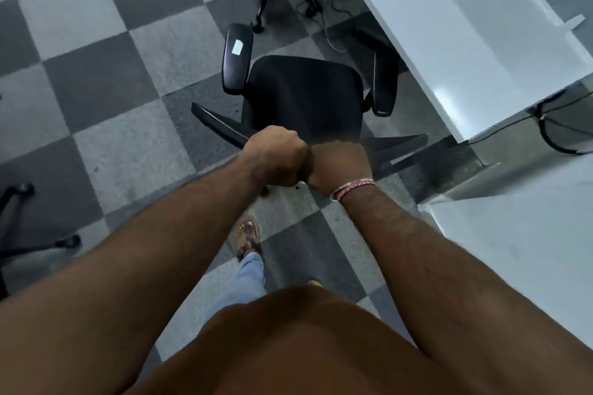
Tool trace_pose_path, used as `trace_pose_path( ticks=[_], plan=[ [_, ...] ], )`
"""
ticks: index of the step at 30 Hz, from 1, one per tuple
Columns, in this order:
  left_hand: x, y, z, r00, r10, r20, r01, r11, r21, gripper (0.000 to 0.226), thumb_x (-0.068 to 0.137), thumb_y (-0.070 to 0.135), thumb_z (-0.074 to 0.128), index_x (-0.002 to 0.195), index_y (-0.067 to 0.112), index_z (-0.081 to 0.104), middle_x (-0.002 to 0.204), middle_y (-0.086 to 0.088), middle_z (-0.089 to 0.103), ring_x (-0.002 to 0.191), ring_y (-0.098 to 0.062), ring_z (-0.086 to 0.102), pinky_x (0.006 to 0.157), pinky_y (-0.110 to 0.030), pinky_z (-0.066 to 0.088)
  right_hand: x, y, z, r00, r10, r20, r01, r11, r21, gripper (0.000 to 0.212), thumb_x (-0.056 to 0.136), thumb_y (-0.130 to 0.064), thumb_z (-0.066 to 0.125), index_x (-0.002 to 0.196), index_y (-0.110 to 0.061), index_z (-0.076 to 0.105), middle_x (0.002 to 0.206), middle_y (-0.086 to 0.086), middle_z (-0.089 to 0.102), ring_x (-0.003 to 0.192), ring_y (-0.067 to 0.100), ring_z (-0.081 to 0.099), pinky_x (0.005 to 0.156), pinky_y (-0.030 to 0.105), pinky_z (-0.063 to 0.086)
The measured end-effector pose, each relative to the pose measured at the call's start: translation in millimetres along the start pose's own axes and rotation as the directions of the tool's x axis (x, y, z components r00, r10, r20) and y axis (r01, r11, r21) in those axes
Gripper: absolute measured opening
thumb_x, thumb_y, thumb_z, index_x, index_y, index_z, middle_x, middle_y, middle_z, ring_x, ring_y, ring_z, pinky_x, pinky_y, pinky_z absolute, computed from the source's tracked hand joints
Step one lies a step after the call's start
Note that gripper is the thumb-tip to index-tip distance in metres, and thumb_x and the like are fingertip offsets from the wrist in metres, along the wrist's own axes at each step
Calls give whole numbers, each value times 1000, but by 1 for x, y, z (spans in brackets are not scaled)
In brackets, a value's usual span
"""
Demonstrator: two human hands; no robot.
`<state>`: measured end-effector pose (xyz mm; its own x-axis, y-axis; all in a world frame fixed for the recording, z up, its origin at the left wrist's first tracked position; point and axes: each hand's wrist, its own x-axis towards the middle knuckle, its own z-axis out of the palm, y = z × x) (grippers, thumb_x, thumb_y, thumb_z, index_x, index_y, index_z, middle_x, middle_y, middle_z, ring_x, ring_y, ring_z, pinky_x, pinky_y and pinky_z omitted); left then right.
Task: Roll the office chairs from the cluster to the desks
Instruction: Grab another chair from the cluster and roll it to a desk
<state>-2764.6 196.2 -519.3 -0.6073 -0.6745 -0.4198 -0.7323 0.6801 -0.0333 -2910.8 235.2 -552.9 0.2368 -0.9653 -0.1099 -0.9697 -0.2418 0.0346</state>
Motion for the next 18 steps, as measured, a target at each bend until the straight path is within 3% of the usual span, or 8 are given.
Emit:
trace_pose_path(
  ticks=[6, 11, 18],
  plan=[
    [55, -66, -27, 989, 142, 45, -141, 990, -11, 16, 84, 33, 64, 71, 27, 56, 67, 7, 54, 58, -14, 53, 56, -32, 46, 69, 2, 0, 986, 166, -30, -166, 986, 18, 31, 76, -52, 61, 65, -23, 61, 59, -3, 61, 51, 24, 58, 50, 27, 38],
    [96, -110, -44, 964, 256, 73, -261, 963, 72, 10, 88, 37, 66, 87, 27, 65, 70, 7, 55, 58, -12, 51, 58, -31, 45, 114, 3, -4, 959, 279, -60, -277, 960, 35, 35, 75, -52, 65, 57, -24, 51, 52, -5, 56, 43, 22, 52, 47, 24, 30],
    [166, -150, -62, 942, 319, 103, -332, 933, 142, 14, 92, 41, 70, 95, 28, 67, 77, 7, 61, 68, -11, 59, 64, -31, 54, 170, 23, -6, 926, 367, -88, -364, 930, 44, 36, 76, -55, 63, 61, -23, 59, 53, -4, 57, 41, 19, 40, 48, 25, 25]
  ],
)
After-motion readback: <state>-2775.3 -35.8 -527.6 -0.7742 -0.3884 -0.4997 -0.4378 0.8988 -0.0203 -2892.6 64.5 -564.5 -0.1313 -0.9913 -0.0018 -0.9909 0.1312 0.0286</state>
